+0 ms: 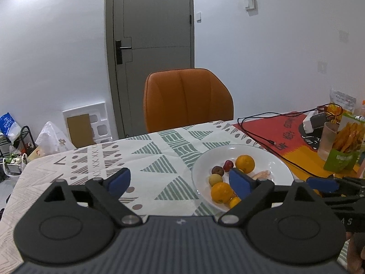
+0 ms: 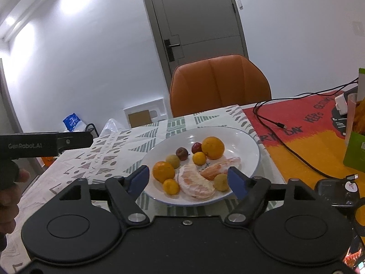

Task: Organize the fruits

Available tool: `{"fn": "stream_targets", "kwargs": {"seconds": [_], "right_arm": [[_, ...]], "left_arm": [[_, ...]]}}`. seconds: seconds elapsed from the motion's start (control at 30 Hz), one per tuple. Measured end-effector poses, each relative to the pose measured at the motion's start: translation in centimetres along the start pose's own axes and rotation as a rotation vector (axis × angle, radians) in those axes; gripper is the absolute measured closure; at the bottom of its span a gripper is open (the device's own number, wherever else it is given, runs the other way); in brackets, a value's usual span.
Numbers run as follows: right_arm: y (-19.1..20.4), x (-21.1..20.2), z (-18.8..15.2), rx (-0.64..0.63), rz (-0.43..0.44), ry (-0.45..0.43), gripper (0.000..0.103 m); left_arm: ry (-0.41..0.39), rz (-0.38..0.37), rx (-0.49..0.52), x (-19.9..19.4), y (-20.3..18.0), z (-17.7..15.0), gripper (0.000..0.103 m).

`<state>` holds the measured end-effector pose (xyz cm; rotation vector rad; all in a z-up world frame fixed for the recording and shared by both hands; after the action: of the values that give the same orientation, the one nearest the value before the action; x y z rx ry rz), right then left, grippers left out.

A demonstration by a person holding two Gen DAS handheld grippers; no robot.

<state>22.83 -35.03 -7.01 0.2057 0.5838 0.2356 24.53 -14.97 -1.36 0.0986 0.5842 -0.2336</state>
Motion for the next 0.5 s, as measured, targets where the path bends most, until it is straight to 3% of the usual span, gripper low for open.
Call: {"fn": "stream_targets", "kwargs": {"seconds": [0.13,0.3,0.5], "right_arm": [[0.7,-0.5,-0.1,-0.003,0.001,0.003,0.02],[1.4,-1.4,-0.2,-0.007,-0.001,0.001,0.006],[2.1,-2.6,-0.4,-0.013,-0.002,0.0,0.0]], "left_arm": [[0.007,-0.001,0.001,-0.8,0.4,-0.5,0.006],[0.005,0.001,-0.006,-1.9,0.9,-1.2,0.005],[-0.004,0.008,-0.034,-3.4,1.7,-2.3,0.004]]}}
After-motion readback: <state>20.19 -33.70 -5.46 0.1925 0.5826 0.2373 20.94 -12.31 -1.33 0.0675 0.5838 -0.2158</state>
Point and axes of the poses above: each gripper's, at about its wrist camera, not at the fingertips, and x roughly the way its jaws point, y to its left, z to its top, the point moved 6 cm from there along x, roughly the way its jaws point, and after that the axes turned 7 degrees about y, right-handed, at the moved point
